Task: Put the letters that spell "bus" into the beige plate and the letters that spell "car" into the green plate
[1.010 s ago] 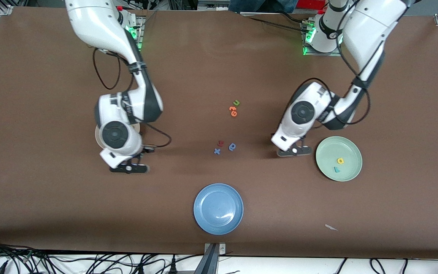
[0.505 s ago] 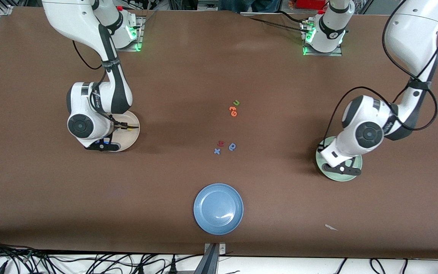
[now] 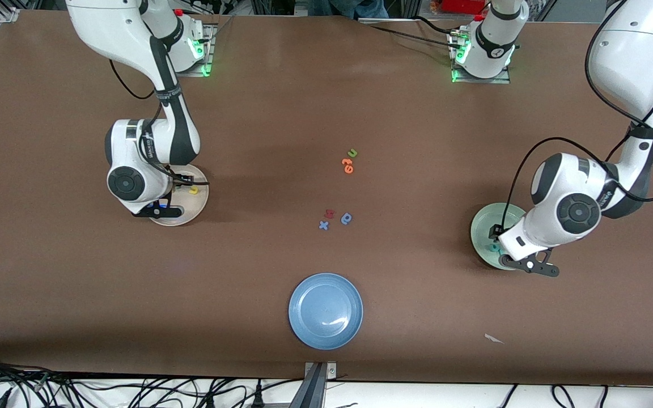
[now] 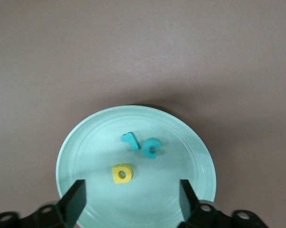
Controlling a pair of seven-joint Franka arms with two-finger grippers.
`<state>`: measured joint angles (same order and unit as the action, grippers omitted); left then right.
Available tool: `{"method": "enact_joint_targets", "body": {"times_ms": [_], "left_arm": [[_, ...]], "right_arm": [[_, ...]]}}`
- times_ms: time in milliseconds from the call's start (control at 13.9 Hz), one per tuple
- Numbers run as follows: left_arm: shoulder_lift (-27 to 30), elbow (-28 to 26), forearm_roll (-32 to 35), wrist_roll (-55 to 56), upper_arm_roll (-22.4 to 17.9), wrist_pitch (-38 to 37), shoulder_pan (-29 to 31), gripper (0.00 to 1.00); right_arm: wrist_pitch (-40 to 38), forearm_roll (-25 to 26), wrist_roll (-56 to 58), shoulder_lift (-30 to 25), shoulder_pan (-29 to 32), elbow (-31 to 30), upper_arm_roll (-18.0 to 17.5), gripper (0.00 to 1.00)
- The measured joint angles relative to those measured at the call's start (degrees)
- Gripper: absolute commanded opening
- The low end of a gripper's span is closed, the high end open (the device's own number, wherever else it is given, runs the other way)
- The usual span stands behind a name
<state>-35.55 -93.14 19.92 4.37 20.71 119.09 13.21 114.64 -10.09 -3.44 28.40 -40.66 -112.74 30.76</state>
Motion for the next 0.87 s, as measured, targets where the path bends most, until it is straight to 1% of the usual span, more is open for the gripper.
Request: {"method": "enact_joint_targets", "body": {"times_ms": [144,289,361,433,505,649,721,793,866], "left_arm": [[0.1,4.0,-0.4,0.6,-0.1,-6.2,0.3,1.0],[0.7,7.1,-0.4,0.6,-0.1,-11.7,0.9,1.0],[1.3,7.7,-0.5,-0.2,-0.1,-12.8,1.2,1.0],[2.3,7.9,-1.4,-1.9,-0.7,-13.4,1.3,1.0],[3.9,7.8,-4.8,-4.4,-3.0,-13.8,0.4,1.0],[8.7,7.1,-14.3,-11.2,-11.9,-14.9,-3.7,1.0],[11.5,6.3,-16.9,-13.4,-16.5,-15.7,-6.4,1.0],[14.6,5.4,-18.0,-14.5,-19.6,-16.6,-8.5,1.0],[17.7,4.7,-18.2,-14.7,-21.1,-17.9,-10.0,1.0]], "right_arm": [[-4.8,0.0,0.0,-1.9,0.0,5.6,0.6,1.0],[-12.8,0.0,0.0,-3.3,0.0,13.4,1.2,1.0],[-16.9,0.0,0.0,-3.7,0.0,17.3,1.6,1.0],[-19.5,0.0,0.0,-3.9,0.0,20.7,1.8,1.0],[-20.8,0.0,0.0,-4.0,0.0,23.8,1.9,1.0],[-21.6,0.0,0.0,-4.1,0.1,27.7,2.1,1.0],[-21.6,0.0,0.0,-4.4,0.7,28.6,2.0,1.0],[-21.5,0.0,0.0,-5.3,2.3,29.1,1.2,1.0],[-20.9,0.0,0.0,-6.6,5.6,29.4,-1.1,1.0]]}}
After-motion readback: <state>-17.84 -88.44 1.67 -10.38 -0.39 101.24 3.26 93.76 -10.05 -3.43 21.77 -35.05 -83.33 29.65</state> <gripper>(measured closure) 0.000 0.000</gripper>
